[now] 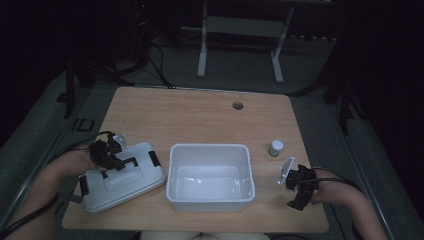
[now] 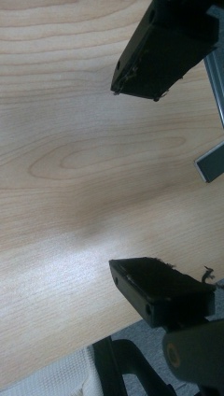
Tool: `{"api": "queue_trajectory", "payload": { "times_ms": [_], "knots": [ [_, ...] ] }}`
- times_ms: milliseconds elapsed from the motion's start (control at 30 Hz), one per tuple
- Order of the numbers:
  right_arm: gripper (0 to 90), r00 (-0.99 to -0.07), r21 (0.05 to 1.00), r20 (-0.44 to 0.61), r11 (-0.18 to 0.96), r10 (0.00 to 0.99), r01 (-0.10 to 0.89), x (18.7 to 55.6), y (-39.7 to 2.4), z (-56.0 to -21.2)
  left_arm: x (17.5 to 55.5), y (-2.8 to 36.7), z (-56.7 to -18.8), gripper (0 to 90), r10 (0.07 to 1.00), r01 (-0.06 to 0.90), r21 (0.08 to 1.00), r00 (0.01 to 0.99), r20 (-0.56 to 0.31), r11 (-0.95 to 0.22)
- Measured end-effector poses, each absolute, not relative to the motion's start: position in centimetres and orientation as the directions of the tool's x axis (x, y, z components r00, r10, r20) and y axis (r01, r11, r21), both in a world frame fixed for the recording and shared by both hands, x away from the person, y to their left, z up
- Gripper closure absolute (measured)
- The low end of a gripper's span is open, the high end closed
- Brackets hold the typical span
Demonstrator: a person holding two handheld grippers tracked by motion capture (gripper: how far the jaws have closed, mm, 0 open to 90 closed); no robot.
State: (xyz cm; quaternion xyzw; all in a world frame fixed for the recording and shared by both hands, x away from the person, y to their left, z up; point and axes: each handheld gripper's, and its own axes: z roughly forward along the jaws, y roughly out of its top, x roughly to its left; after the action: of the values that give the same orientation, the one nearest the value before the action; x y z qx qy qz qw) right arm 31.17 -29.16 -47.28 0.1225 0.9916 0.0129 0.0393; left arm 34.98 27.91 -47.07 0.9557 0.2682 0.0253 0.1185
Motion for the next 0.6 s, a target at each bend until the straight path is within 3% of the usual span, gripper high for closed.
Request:
{"api": "queue_trajectory", "payload": {
  "times_ms": [467,567,600],
  "knots": [
    [12.6,-0.969,0.043,-0.073,0.971,0.237,0.234,31.18,-29.07,-47.42,35.29,27.93,-47.97,82.7,0.515,0.508,0.239,0.856,-0.036,-0.828],
    [12.6,-0.969,0.042,-0.071,0.971,0.238,0.235,31.22,-29.04,-47.54,35.38,27.94,-47.89,73.2,0.550,0.548,0.217,0.833,-0.058,-0.808],
    [12.2,-0.969,0.041,-0.067,0.971,0.236,0.234,31.26,-29.04,-47.57,35.39,27.90,-47.90,63.1,0.556,0.555,0.202,0.829,-0.055,-0.807]
  ]
}}
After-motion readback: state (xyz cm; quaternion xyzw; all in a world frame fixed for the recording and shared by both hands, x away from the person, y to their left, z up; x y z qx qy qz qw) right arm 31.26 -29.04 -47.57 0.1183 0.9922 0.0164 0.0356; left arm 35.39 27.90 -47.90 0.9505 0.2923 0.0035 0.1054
